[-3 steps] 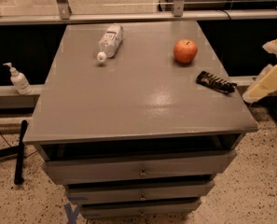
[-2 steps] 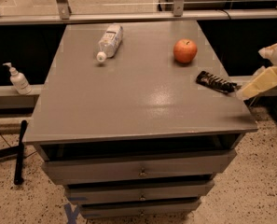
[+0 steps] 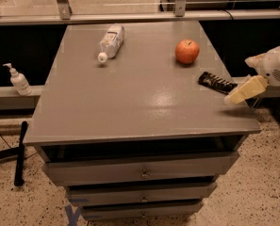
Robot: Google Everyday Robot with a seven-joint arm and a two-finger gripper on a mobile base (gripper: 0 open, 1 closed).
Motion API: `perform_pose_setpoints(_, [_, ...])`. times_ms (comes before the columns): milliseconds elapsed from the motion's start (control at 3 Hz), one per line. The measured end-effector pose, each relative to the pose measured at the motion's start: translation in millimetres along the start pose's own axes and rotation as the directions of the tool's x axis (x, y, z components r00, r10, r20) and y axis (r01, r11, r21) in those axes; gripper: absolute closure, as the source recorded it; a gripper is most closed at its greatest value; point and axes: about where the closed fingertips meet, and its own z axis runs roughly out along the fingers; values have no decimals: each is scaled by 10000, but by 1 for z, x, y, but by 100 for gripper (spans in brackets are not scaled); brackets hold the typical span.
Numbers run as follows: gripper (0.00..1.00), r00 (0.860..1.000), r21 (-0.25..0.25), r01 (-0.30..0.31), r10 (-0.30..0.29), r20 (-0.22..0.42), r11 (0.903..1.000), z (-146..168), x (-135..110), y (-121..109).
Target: Pick rxbar chocolate
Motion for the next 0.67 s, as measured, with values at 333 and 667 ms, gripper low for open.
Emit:
perform_pose_setpoints(333, [15, 9998, -167, -32, 36, 219, 9999, 12, -1, 5])
perform_pose_setpoints(667, [39, 9991, -262, -62, 73, 425, 9996, 18, -6, 9])
